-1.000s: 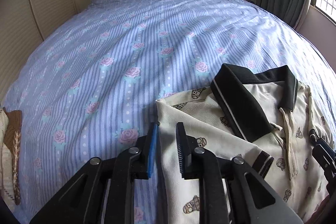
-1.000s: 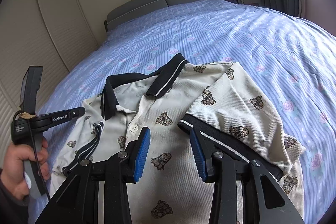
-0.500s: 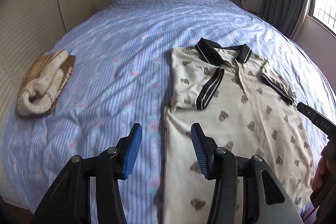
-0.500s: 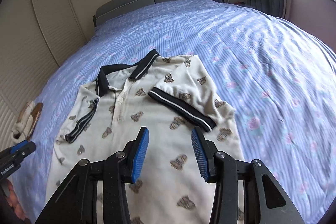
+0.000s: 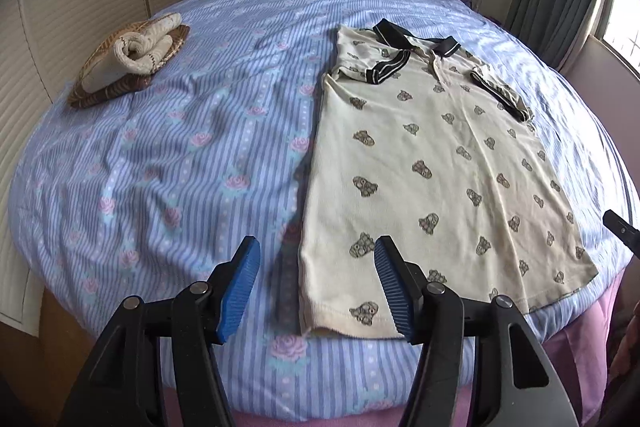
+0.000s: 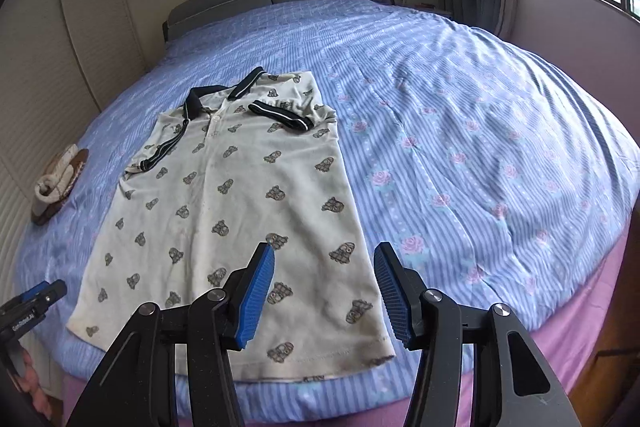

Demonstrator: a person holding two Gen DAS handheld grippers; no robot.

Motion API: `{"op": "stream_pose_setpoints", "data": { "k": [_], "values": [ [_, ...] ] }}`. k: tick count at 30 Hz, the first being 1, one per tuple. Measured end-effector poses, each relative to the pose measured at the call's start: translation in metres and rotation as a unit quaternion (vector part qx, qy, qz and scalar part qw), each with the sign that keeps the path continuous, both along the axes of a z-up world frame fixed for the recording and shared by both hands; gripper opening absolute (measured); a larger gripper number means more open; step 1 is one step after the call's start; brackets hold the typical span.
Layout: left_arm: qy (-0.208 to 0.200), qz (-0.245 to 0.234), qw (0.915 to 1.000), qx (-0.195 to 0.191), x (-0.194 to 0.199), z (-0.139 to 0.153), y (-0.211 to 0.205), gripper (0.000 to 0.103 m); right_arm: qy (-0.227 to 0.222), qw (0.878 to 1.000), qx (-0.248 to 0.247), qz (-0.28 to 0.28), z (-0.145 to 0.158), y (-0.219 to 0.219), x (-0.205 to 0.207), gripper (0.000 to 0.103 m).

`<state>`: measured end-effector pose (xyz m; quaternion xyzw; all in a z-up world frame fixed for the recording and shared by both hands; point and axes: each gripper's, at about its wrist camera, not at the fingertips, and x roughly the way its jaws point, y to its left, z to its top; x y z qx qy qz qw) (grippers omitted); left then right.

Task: Fold small clothes
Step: 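Move both grippers down to the shirt hem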

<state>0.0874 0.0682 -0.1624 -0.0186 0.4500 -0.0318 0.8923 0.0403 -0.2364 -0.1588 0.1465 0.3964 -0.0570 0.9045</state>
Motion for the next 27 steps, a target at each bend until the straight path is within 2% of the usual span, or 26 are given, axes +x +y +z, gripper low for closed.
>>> {"op": "stream_pose_setpoints", "data": {
  "k": [4,10,20,27],
  "values": [
    [0.007,0.006,0.9999,0.012,-0.012,-0.012,-0.004,0.063,0.025,1.0,-0.004,-0.003,-0.017,-0.003,-0.015,0.053],
    [0.023,0.012,0.9997,0.003,-0.016,-0.02,-0.002,0.063,0.047,0.999,0.013,-0.013,-0.036,-0.008,-0.022,0.053],
    [0.039,0.02,0.9987,-0.027,-0.02,-0.03,-0.002,0.063,0.071,0.996,0.051,-0.026,-0.052,-0.012,-0.019,0.053],
    [0.034,0.021,0.9989,-0.025,-0.024,-0.031,-0.007,0.06,0.073,0.995,0.056,-0.027,-0.054,-0.013,-0.021,0.053]
  ]
}}
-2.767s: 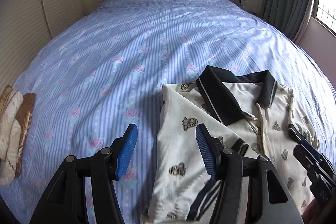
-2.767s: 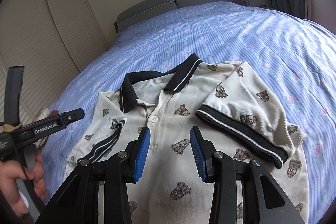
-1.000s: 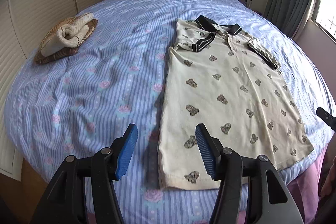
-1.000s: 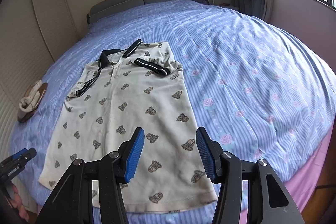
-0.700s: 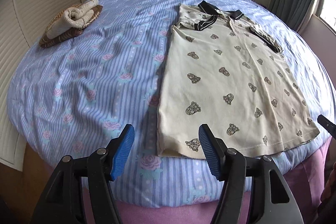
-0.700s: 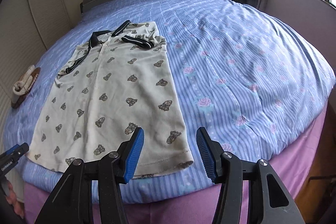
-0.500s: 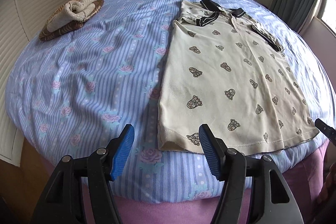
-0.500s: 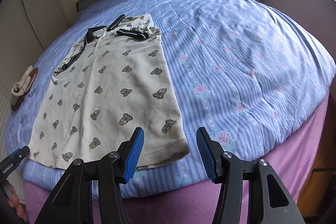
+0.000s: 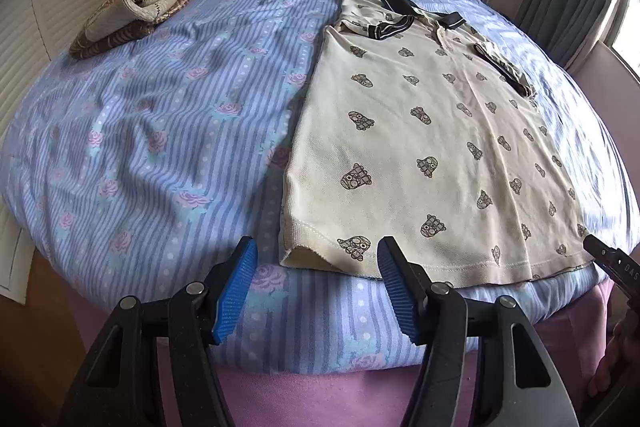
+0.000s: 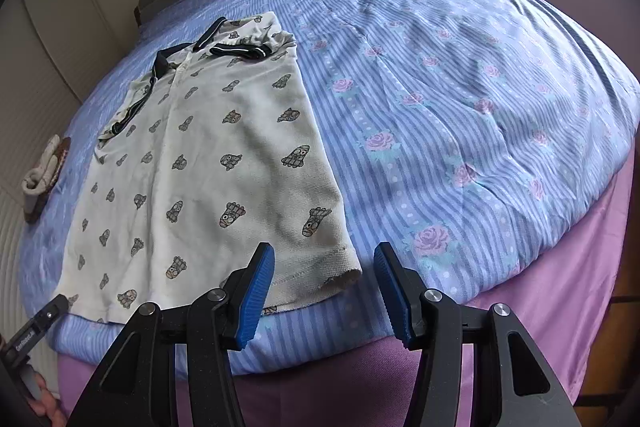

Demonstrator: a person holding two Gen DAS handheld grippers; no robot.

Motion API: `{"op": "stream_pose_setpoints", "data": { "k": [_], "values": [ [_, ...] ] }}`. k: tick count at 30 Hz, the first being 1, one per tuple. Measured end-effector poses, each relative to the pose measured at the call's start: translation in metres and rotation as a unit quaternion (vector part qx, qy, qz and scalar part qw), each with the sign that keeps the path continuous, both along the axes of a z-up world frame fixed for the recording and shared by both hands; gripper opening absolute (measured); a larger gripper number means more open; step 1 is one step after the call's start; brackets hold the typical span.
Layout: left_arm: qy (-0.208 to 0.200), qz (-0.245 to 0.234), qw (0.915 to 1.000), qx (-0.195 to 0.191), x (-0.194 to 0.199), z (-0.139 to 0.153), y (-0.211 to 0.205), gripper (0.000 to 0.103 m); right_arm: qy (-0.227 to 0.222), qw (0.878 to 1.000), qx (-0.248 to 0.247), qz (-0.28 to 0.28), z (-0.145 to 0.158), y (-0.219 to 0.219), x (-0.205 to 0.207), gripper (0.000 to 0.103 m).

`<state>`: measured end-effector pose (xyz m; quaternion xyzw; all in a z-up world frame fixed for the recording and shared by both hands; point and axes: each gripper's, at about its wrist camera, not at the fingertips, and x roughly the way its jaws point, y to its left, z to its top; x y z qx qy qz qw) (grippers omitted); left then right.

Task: Fold small clothes
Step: 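Move both grippers down to the shirt hem, then close both grippers on the shirt hem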

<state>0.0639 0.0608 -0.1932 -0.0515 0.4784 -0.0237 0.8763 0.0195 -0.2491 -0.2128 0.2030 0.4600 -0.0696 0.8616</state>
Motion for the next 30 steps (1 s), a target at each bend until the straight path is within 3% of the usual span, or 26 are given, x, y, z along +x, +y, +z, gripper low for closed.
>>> {"op": "stream_pose_setpoints", "data": {
  "k": [18,21,24,30],
  "values": [
    [0.014,0.011,0.9998,-0.001,0.004,-0.011,0.0,0.026,0.012,0.999,0.032,-0.006,-0.009,-0.006,0.001,0.048],
    [0.017,0.008,0.9998,-0.001,0.004,-0.012,-0.001,0.018,0.016,0.999,0.045,-0.007,-0.013,-0.008,0.002,0.036],
    [0.017,0.003,0.9998,-0.004,0.004,-0.012,-0.002,0.009,0.012,0.998,0.056,-0.004,-0.014,-0.008,0.001,0.012],
    [0.0,-0.001,1.0,-0.004,0.001,-0.003,-0.003,0.006,-0.019,0.998,0.056,-0.019,-0.003,-0.012,-0.006,0.006]
  ]
}}
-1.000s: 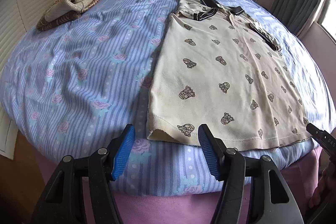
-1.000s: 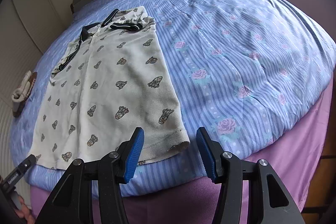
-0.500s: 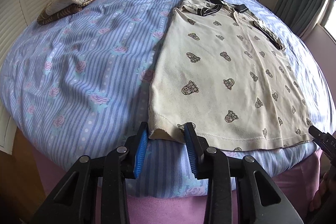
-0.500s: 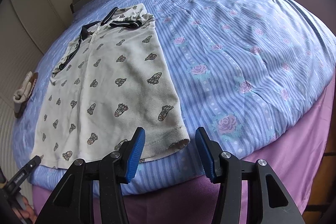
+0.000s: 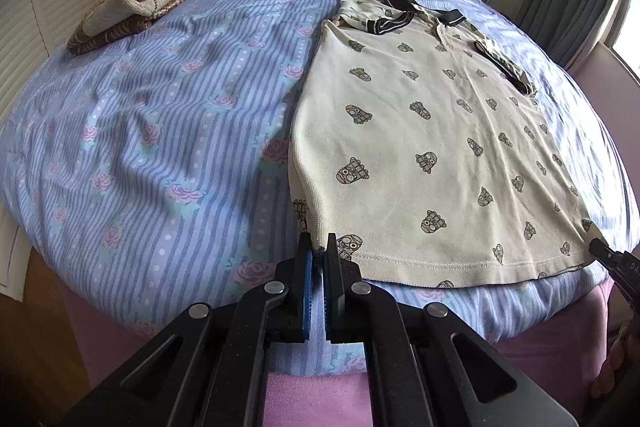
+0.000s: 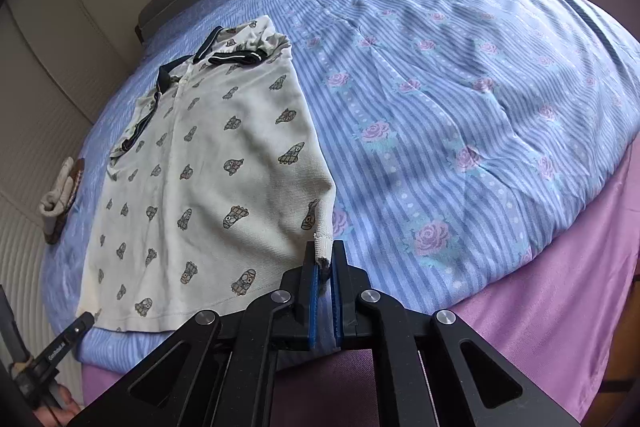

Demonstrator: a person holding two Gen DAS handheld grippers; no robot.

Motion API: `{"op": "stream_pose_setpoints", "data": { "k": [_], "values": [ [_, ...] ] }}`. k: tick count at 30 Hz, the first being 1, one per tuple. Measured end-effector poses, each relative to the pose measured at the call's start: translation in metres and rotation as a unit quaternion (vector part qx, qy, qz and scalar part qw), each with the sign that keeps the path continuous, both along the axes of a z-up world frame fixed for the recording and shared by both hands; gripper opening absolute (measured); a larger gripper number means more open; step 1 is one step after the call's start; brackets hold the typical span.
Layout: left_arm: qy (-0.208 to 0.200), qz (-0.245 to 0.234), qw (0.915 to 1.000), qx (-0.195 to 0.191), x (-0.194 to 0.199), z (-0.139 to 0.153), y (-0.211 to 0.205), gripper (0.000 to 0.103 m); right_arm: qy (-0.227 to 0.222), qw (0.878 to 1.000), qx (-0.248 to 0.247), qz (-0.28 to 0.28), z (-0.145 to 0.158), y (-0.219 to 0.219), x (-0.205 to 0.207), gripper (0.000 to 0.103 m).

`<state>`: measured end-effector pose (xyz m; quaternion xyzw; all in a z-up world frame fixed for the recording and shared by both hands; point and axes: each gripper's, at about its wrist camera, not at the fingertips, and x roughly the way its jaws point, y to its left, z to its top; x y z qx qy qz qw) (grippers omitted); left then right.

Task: Fold small clothes
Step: 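Close both grippers on the shirt hem, then lift the hem with both grippers and fold it over toward the collar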

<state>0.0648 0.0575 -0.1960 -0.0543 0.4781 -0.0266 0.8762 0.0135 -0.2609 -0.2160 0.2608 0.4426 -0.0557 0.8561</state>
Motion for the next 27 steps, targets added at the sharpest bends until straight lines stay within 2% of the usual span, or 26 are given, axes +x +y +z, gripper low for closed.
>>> {"op": "stream_pose_setpoints", "data": {
  "k": [7,14,21,27],
  "values": [
    [-0.05,0.011,0.9985,-0.021,0.004,0.041,0.005,0.006,-0.032,0.999,0.01,-0.01,0.021,-0.005,-0.002,0.006],
    [-0.096,0.018,0.9944,-0.041,0.034,0.082,0.005,0.006,-0.093,0.995,0.03,-0.016,0.063,-0.016,0.014,0.006],
    [-0.139,0.038,0.9876,-0.062,0.088,0.116,-0.001,0.006,-0.142,0.987,0.058,-0.038,0.096,-0.032,0.065,0.006],
    [-0.158,0.05,0.9842,-0.064,0.158,0.132,-0.01,0.006,-0.17,0.981,0.067,-0.058,0.112,-0.044,0.132,0.006]
  ]
}}
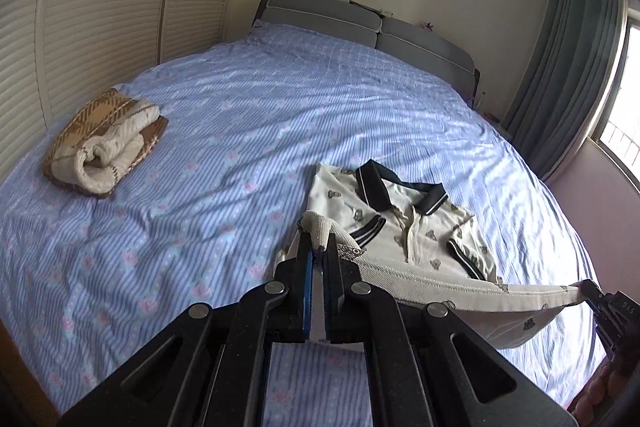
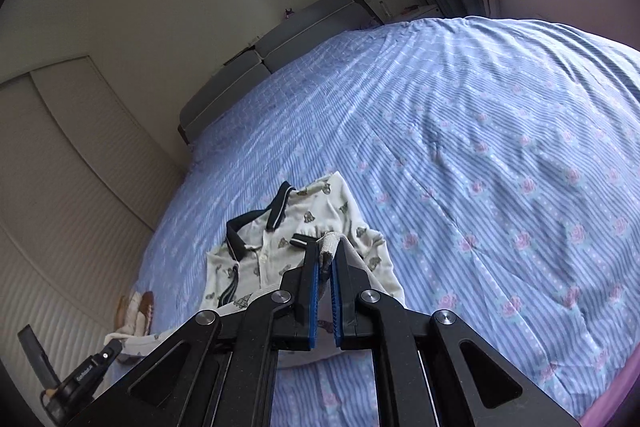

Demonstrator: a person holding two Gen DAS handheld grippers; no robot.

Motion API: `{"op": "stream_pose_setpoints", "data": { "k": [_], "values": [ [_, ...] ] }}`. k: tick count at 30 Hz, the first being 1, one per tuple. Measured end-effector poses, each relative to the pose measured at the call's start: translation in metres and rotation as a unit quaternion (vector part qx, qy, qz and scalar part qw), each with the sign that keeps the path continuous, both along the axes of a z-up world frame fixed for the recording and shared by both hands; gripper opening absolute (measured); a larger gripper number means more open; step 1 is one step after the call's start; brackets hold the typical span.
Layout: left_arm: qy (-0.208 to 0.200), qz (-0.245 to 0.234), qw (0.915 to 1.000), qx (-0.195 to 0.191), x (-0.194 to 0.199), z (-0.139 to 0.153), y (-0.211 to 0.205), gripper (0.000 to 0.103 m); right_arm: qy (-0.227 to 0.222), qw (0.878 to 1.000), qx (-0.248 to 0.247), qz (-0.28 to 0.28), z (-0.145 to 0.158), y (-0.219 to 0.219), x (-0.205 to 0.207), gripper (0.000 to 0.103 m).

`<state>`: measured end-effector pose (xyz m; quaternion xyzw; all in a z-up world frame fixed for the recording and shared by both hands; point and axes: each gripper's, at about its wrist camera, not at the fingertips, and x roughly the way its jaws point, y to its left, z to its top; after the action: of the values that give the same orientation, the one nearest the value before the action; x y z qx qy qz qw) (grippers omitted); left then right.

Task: Fold small clothes
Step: 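Lift the hem with both grippers and fold it over toward the collar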

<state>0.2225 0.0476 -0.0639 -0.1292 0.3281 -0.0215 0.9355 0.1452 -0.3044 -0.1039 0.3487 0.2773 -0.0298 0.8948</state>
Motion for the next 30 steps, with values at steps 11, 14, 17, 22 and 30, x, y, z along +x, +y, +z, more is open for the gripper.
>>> {"op": "stream_pose_setpoints", "data": {
  "k": [11,14,17,22,30],
  "values": [
    [0.023,0.01,0.9996,0.012,0.141,-0.031,-0.016,0.006,0.017,1.0,0.005,-0.005,-0.023,-0.018,0.147,0.006],
    [0.049,0.006,0.9987,0.007,0.178,-0.051,-0.021,0.006,0.032,0.999,0.002,-0.004,-0.038,-0.02,0.182,0.006],
    [0.061,0.005,0.9981,0.01,0.203,-0.068,-0.025,0.006,0.051,0.999,0.003,-0.001,-0.059,-0.02,0.21,0.006],
    [0.064,0.004,0.9978,0.019,0.228,-0.085,-0.029,0.007,0.066,0.998,0.002,0.007,-0.084,-0.019,0.24,0.006],
    [0.074,-0.003,0.9957,0.055,0.243,-0.115,-0.038,0.007,0.088,0.996,0.003,0.007,-0.114,-0.02,0.259,0.006]
  ]
}}
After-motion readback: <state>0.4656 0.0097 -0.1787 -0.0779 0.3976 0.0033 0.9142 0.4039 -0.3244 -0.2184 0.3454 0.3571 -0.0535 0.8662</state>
